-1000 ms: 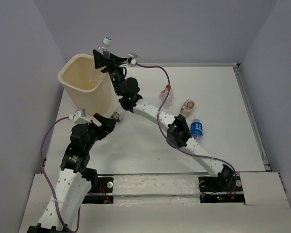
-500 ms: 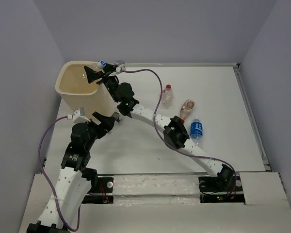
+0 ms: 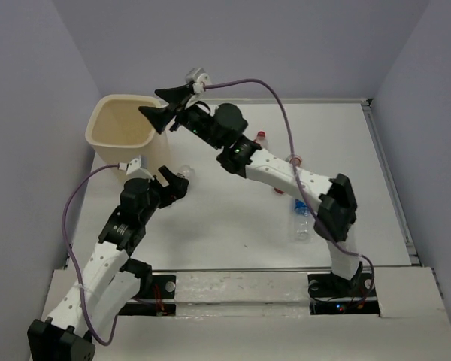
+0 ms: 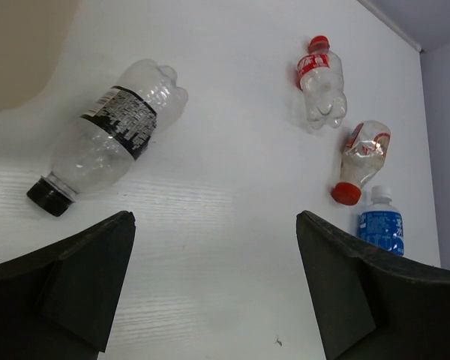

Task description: Put the plastic bottles in the bin

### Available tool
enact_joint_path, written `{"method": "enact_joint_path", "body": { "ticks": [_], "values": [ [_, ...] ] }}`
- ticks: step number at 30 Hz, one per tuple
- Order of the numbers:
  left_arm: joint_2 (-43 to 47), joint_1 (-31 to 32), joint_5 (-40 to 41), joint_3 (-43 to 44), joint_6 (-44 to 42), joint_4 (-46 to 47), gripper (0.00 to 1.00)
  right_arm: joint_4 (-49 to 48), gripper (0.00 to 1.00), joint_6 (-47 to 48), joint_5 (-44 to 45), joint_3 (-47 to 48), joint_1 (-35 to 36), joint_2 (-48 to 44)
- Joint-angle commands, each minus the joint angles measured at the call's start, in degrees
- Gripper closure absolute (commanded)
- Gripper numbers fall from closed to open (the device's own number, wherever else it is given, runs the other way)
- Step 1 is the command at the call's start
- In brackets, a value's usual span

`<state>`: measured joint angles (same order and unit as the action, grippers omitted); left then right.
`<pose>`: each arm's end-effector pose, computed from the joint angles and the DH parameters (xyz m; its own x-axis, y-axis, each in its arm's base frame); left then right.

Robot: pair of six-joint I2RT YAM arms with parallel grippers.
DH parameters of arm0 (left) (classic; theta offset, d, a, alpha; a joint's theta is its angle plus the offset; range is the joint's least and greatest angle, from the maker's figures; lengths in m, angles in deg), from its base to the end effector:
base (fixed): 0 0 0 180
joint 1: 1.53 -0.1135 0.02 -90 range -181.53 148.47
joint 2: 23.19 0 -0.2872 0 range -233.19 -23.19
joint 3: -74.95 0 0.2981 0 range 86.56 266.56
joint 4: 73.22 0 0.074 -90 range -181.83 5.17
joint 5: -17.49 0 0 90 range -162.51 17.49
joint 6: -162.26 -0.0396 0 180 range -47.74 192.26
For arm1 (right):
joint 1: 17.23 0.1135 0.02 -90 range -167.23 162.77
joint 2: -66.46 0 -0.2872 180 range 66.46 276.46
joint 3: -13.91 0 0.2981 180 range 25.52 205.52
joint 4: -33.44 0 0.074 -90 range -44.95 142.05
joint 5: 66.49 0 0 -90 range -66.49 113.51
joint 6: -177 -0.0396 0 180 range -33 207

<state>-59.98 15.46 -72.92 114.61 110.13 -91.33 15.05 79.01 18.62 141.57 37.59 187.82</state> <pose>0.1886 -0.0579 0.2706 -0.3819 -0.5252 -0.7605 0.0816 0.8005 -0.5938 0.3250 0.4669 0.4388 0.1189 0.4091 -0.9047 -0.8841 0.4583 0.0910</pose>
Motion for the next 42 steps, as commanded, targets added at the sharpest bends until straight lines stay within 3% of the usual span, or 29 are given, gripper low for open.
{"method": "enact_joint_path", "body": {
  "ticks": [1,3,4,7,9,10,14,15,22,31,42],
  "values": [
    [-6.27,7.51,7.42,7.09,-4.81,0.62,0.02,-2.44,0.44,-2.28,-2.85,-19.94,-2.09,-18.32],
    [-10.65,12.61,12.58,9.37,-6.22,0.18,0.02,-2.17,0.74,-6.06,-1.98,-33.26,-5.32,-27.52],
    [-13.36,13.93,14.71,10.08,-6.92,0.17,0.02,-2.17,0.97,-7.99,-1.36,-37.61,-6.56,-30.45],
    [-18.56,16.49,18.32,14.11,-10.44,-0.79,0.02,-2.17,0.99,-16.69,-1.36,-48.78,-11.31,-38.37],
    [-23.48,18.67,19.65,15.88,-13.15,-0.79,0.02,-2.08,0.85,-21.18,1.26,-57.84,-14.65,-44.88],
    [-26.8,19.39,21.57,17.55,-14.3,-0.53,0.02,-2.17,0.69,-21.63,2.41,-62.56,-15.27,-48.46],
    [-34.19,20.89,26.58,21.6,-18.88,-0.96,0.02,-2.08,0.36,-22.94,6.91,-70.67,-16.68,-55.07],
    [-35.26,20.97,29.21,22.82,-18.8,-1.93,0.02,-1.56,0.33,-23.12,6.12,-71.65,-17.38,-55.96],
    [-45.01,20.8,35.28,24.06,-20.2,-3.33,0.01,1.87,0.24,-23.56,3.3,-78.16,-19.14,-62.29],
    [-52.31,18.17,39.24,26.52,-21.25,-0.09,0.01,2.14,0.16,-23.56,-0.74,-79.93,-19.67,-62.91],
    [-61.9,14.91,34.68,29.43,-23.37,2.99,0.01,2.49,0.13,-24.79,-3.55,-78.7,-19.67,-63.09]
  ]
}}
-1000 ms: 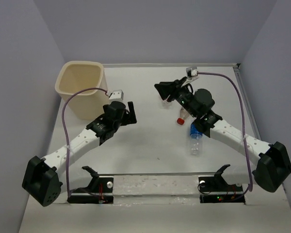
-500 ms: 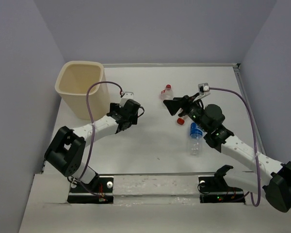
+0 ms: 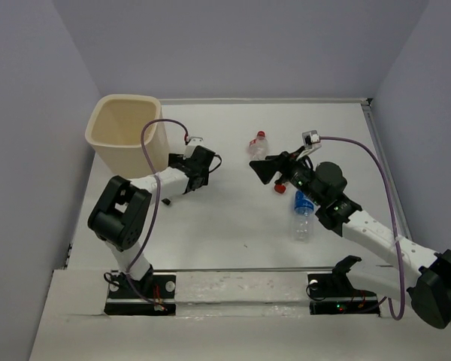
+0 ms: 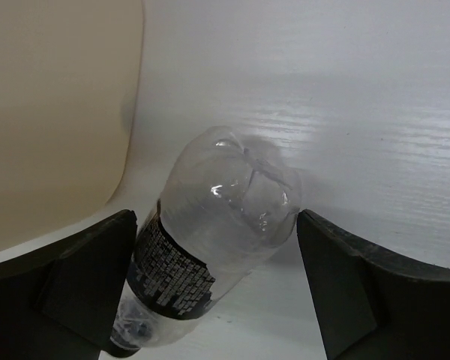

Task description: Put the plastic bottles in the bin

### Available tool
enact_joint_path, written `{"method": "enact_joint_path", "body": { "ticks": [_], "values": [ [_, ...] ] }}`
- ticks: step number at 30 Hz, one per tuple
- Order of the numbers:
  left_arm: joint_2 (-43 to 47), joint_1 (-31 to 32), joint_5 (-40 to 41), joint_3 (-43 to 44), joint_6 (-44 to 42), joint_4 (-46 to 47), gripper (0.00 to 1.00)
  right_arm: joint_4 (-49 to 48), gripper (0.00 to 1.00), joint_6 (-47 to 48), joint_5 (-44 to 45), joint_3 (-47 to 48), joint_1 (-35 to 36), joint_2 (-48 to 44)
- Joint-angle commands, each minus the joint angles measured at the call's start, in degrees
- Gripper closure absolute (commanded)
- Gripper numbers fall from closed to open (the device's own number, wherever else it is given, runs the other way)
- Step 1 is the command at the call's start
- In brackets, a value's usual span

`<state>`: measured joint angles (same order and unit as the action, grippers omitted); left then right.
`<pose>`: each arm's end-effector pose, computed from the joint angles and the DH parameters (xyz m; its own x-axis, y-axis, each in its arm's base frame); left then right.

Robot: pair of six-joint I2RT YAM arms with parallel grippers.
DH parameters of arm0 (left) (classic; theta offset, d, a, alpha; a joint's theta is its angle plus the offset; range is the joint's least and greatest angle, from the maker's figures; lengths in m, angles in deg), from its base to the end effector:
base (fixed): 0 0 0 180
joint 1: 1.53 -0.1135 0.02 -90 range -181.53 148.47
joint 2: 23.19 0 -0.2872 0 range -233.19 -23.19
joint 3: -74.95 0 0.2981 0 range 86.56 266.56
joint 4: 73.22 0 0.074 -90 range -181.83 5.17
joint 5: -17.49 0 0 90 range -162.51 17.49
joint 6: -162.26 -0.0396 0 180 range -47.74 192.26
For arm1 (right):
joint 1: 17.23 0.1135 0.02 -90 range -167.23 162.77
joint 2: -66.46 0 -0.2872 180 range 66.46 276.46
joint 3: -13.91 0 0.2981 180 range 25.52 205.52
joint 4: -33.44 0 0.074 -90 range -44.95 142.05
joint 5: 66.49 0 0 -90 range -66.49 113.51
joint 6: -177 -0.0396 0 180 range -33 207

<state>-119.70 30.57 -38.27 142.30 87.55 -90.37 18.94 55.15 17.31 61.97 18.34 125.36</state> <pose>0.3393 -0.1866 0.1764 -0.6199 0.1315 -0.7736 -0.0554 0.9761 0.2103 0.2233 0.1649 0.3106 -0.3073 0.4252 -0.8513 -0.5931 0.6140 0.5208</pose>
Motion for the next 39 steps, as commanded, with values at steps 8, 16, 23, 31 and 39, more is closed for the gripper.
{"method": "enact_joint_path", "body": {
  "ticks": [8,16,23,31,39],
  "values": [
    [-1.06,-0.19,-4.87,0.51,0.97,4.13,0.29,4.29,0.12,1.53,2.66,4.32,-1.11,2.53],
    [12.19,0.25,-17.07,-0.64,4.57,8.43,0.55,22.58,0.09,7.33,5.84,16.97,-8.33,14.12],
    [26.81,0.33,-26.16,5.05,6.6,18.73,0.57,31.54,0.05,11.73,10.94,32.27,-10.08,30.74],
    [27.78,-7.03,-22.8,21.59,5.71,13.89,0.57,41.14,0.16,12.78,15.52,47.31,-11.14,47.18],
    [29.27,-21.01,-21.84,26.43,7.47,12.84,0.56,43.86,0.1,12.52,14.02,54.96,-11.75,57.29]
  ]
}}
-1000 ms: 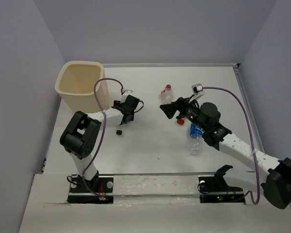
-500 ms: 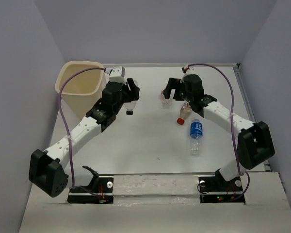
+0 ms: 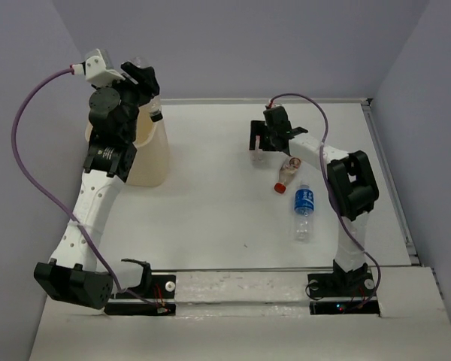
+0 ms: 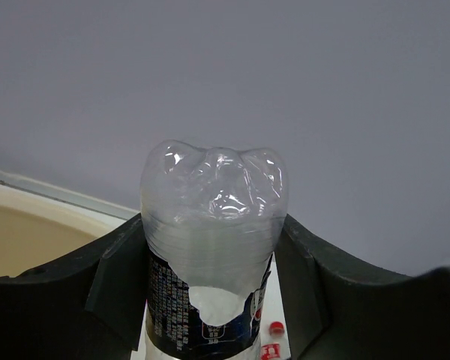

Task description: Put the plastic bottles in the bin

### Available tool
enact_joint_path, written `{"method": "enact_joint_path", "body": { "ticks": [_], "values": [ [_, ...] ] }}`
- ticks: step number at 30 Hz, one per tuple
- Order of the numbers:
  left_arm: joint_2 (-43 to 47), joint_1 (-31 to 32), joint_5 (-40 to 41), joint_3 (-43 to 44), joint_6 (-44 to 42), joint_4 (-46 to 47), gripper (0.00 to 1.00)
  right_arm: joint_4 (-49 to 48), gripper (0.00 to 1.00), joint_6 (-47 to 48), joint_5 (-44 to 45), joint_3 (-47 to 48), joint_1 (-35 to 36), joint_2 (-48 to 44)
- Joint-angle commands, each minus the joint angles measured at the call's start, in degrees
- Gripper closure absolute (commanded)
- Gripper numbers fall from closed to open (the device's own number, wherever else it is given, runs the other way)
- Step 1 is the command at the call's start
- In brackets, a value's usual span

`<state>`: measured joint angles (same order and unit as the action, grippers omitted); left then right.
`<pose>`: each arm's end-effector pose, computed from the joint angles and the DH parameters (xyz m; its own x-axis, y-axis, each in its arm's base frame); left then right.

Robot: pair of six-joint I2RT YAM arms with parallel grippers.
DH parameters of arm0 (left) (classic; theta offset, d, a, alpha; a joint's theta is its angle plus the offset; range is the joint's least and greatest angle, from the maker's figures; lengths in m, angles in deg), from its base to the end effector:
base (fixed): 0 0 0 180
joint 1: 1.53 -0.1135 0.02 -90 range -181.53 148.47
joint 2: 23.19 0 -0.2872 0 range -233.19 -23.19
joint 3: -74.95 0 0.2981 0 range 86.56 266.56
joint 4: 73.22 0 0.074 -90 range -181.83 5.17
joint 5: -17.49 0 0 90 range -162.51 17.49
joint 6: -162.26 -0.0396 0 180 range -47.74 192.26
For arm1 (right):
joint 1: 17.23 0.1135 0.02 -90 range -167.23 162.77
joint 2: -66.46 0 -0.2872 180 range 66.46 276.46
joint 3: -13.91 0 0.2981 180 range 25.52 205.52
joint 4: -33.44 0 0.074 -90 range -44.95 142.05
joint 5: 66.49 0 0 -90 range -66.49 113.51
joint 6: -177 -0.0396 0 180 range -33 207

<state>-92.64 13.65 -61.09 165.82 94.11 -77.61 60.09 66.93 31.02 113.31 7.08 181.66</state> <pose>0.2960 -0.0722 0.5243 0.2348 -0.4417 -0.8659 0.1738 0.8955 -0.4097 0.4694 0.2063 0.2158 -0.6876 0.0627 -0.7233 -0.0897 0.9813 0.1704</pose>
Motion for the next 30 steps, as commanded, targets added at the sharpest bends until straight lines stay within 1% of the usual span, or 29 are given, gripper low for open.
{"method": "enact_joint_path", "body": {
  "ticks": [1,2,4,5,6,7,8,10,14,17,18,19,20,22,23,24,25,26,27,28,29,30],
  "values": [
    [2.39,-5.32,0.97,2.83,1.09,0.42,0.56,2.62,0.1,0.83,0.49,3.79,-0.5,2.04],
    [2.74,-7.42,2.02,2.3,1.09,0.86,0.56,2.62,0.11,1.0,0.49,3.88,-1.02,2.48],
    [2.65,-9.54,4.21,1.51,1.01,2.26,0.56,2.88,0.12,1.44,0.06,4.32,-1.02,3.89],
    [2.13,-11.9,5.44,0.99,1.44,2.53,0.56,2.97,0.16,1.53,-0.38,4.58,-1.02,4.24],
    [1.87,-12.8,6.24,0.54,1.44,2.88,0.56,3.06,0.17,1.44,-0.82,4.58,-1.02,4.51],
    [0.99,-13.42,8.68,-0.16,1.01,3.58,0.56,3.06,0.19,1.27,-1.26,4.5,-1.02,4.95],
    [0.55,-13.94,9.58,-0.6,0.66,3.85,0.56,3.06,0.23,1.27,-1.53,4.41,-1.02,5.21],
    [-0.07,-14.65,11.68,-2.09,-0.74,4.9,0.55,2.97,0.24,1.01,-1.88,4.5,-1.02,5.39],
    [-0.77,-14.74,15.82,-8.41,-2.42,8.77,0.52,2.1,0.48,0.21,-3.46,3.62,-1.02,4.34],
    [-1.82,-14.74,17.14,-10.53,-3.04,9.48,0.45,-0.28,0.58,-0.14,-3.99,1.08,-1.02,0.92],
    [-2.09,-14.74,17.32,-10.88,-3.12,9.65,0.38,-1.41,0.58,-0.14,-4.34,0.29,-1.02,-1.36],
    [-2.61,-14.74,17.93,-11.41,-3.21,9.74,0.35,-2.21,0.59,-0.31,-5.47,-1.55,-1.02,-2.68],
    [-2.79,-14.74,18.28,-11.67,-3.47,9.91,0.31,-4.39,0.62,-0.75,-6.7,-2.79,-1.02,-4.26],
    [-3.15,-14.74,18.37,-12.11,-3.74,10.44,0.3,-7.39,0.63,-1.54,-10.56,-5.6,-1.02,-9.71],
    [-3.41,-14.74,18.03,-12.12,-3.83,10.36,0.29,-8.79,0.65,-1.89,-12.24,-8.13,0.45,-11.47],
    [-3.41,-14.74,17.59,-12.03,-3.48,9.92,0.2,-10.46,0.65,-1.72,-12.43,-8.94,1.43,-13.14],
    [-3.41,-14.74,16.89,-11.85,-3.13,9.74,0.15,-10.83,0.65,-1.55,-12.52,-9.39,2.39,-15.85],
    [-2.98,-14.74,13.75,-11.24,-2.86,9.57,0.07,-11.53,0.65,-0.59,-12.17,-9.56,4.75,-16.92],
    [-2.62,-14.74,11.63,-10.63,-2.6,9.13,0.02,-11.97,0.65,-0.23,-11.99,-9.39,5.99,-17.98],
    [-2.18,-14.74,9.52,-9.75,-2.34,7.56,0.01,-12.41,0.65,0.21,-11.9,-9.04,7.22,-18.69],
    [-0.79,-14.74,5.15,-8.09,-1.81,6.58,0.01,-12.76,0.65,0.73,-11.9,-8.43,8.54,-19.91],
    [0.1,-14.74,2.93,-7.46,-1.02,5.88,0.01,-13.11,0.64,1.35,-11.82,-6.86,11.17,-20.27]
  ]
}}
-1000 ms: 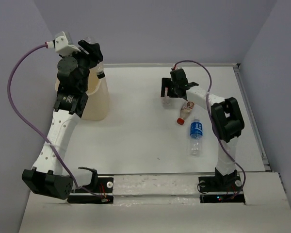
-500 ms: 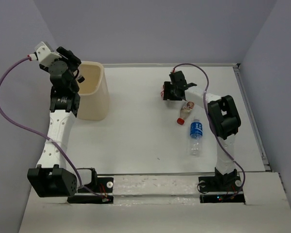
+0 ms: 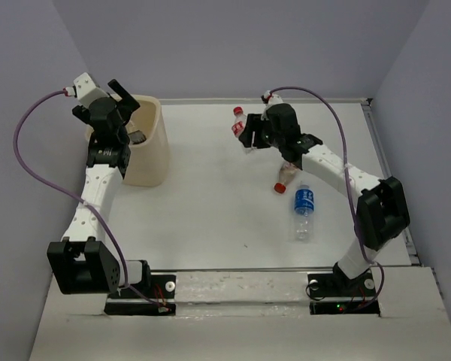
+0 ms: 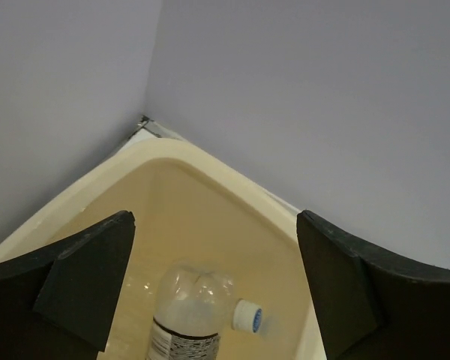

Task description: Put the plastic bottles in the bin

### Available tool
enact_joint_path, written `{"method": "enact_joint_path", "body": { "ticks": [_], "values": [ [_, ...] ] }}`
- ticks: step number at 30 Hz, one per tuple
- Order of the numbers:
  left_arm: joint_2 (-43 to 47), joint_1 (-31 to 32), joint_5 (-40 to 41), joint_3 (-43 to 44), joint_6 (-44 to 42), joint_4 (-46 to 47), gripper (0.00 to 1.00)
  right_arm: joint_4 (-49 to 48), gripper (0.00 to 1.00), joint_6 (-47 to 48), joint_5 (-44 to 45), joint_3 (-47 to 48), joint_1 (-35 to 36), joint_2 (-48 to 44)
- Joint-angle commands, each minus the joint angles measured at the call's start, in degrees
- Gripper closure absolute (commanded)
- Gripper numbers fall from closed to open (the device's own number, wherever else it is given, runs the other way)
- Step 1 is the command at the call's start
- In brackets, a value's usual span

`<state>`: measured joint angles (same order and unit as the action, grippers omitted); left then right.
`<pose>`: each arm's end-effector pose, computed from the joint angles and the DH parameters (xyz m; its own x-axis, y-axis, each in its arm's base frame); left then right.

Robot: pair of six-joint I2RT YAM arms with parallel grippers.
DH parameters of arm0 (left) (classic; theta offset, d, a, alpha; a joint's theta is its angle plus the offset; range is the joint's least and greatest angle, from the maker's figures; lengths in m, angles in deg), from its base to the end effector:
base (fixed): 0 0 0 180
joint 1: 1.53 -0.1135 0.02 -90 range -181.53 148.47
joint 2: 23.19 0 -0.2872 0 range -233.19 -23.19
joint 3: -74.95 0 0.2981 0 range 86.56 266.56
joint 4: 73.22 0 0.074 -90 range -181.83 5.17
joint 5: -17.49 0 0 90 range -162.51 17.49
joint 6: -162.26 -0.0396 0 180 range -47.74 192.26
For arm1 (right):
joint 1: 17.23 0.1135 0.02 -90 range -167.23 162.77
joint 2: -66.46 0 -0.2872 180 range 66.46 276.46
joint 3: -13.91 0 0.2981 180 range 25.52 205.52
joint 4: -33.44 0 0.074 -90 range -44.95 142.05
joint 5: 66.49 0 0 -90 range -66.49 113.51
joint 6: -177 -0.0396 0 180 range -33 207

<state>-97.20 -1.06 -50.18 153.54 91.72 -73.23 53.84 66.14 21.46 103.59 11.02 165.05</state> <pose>0.3484 0.0122 0.4222 0.1988 -0.3098 -0.9298 -0.3234 0.8749 -0.3606 0.4014 0.2173 0.2957 -0.5812 0.0917 -0.8086 -0.3141 0.8913 0.3269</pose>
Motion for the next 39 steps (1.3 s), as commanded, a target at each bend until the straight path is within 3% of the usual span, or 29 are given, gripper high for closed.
{"method": "enact_joint_path", "body": {
  "ticks": [1,7,15,17,21,24,26,28,33,35,39],
  "values": [
    [7.28,-0.03,-12.26,5.26,2.76,0.63,0.01,-7.47,0.64,3.36,-2.18,5.15,9.69,-4.01],
    [21.07,-0.03,-26.25,-0.77,9.0,-2.8,0.01,-10.73,0.64,5.73,-4.11,16.82,16.38,-0.78],
    [38.85,-0.03,-22.95,-12.48,6.56,-11.5,0.01,-9.59,0.64,7.94,-9.55,42.14,23.51,14.6],
    [42.71,-0.03,-20.05,-11.97,5.68,-14.84,0.01,-9.33,0.64,7.33,-10.26,50.64,24.3,20.66],
    [43.34,2.08,-22.06,-7.75,3.21,-17.31,0.01,-10.81,0.64,4.35,-10.0,66.14,26.41,31.73],
    [43.34,4.0,-24.35,-5.11,2.69,-17.83,0.01,-15.71,0.64,5.82,-10.0,73.96,28.43,38.85],
    [43.69,4.45,-23.65,-3.27,1.28,-18.54,0.01,-20.55,0.63,7.49,-7.99,73.21,29.22,40.19],
    [43.96,4.89,-22.94,-1.95,0.14,-19.67,0.01,-26.89,0.56,8.82,-6.84,70.84,29.23,41.33],
    [43.87,5.33,-24.42,0.96,-0.31,-20.82,0.01,-26.47,0.12,11.98,-3.93,72.06,29.23,43.54],
    [43.0,5.33,-27.06,1.22,0.13,-20.65,0.01,-26.64,0.06,12.69,-3.15,70.39,29.23,42.4],
    [40.8,5.33,-30.84,1.4,1.01,-20.74,0.01,-26.02,0.03,13.57,-1.83,68.64,29.23,39.24]
  ]
}}
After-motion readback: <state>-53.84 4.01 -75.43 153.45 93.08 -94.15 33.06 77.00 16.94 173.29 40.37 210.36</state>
